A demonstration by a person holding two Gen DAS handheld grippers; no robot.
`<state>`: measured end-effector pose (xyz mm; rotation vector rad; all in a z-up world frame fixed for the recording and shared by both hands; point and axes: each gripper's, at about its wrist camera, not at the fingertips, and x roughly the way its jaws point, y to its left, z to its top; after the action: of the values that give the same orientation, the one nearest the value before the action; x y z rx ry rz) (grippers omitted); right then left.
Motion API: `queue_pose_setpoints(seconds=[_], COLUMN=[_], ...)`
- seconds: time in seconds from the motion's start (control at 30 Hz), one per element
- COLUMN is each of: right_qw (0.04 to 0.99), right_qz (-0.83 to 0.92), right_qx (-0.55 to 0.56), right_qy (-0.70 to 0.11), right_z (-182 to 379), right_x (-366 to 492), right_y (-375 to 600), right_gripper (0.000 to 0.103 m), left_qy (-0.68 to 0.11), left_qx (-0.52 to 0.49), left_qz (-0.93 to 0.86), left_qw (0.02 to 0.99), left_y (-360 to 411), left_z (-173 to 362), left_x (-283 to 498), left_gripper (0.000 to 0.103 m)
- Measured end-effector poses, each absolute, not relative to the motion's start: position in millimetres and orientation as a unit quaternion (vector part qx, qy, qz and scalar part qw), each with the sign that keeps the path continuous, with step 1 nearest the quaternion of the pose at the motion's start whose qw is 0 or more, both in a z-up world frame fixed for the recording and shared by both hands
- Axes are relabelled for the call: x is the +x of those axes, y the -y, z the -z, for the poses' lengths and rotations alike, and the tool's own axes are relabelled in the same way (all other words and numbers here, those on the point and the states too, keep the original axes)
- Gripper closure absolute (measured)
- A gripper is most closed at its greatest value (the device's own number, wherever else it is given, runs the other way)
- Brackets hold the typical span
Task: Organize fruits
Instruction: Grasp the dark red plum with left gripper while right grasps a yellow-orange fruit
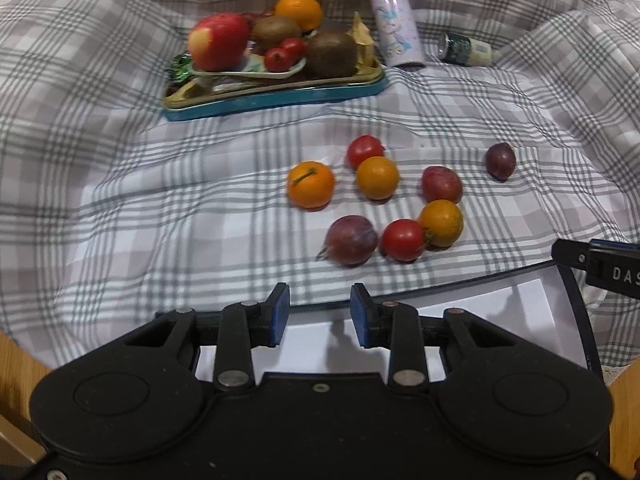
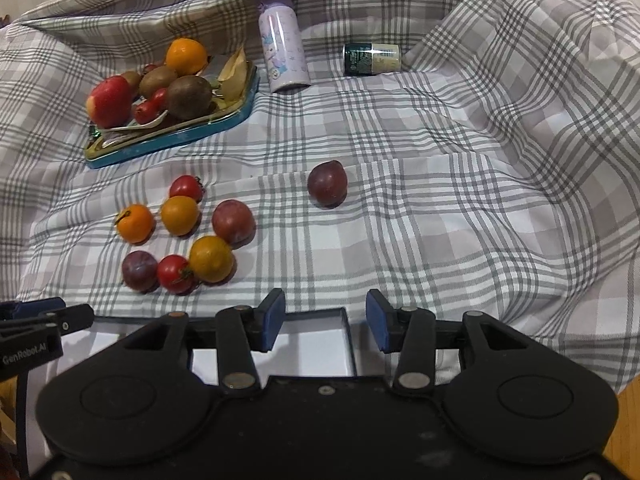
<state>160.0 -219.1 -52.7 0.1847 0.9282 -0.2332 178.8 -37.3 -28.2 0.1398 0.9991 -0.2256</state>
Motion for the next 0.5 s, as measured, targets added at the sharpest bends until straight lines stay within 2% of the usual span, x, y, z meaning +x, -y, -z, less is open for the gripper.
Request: queue_pose_setpoints(seconds=[0.5], right_qw=[0.877], right_qz=[0.087], right_qx=[0.096], right_qy=[-0.462], right_z=[67.5], right_x=[196.9], right_y=[212.8], right_gripper=[0.057], left_qy=[-0.496], left_qx=[0.079], left_qz=[0.13], left_qw=[0.855], left_y=[59.3], left_z=[53.1], left_x=[216.4], left_gripper=[0.061])
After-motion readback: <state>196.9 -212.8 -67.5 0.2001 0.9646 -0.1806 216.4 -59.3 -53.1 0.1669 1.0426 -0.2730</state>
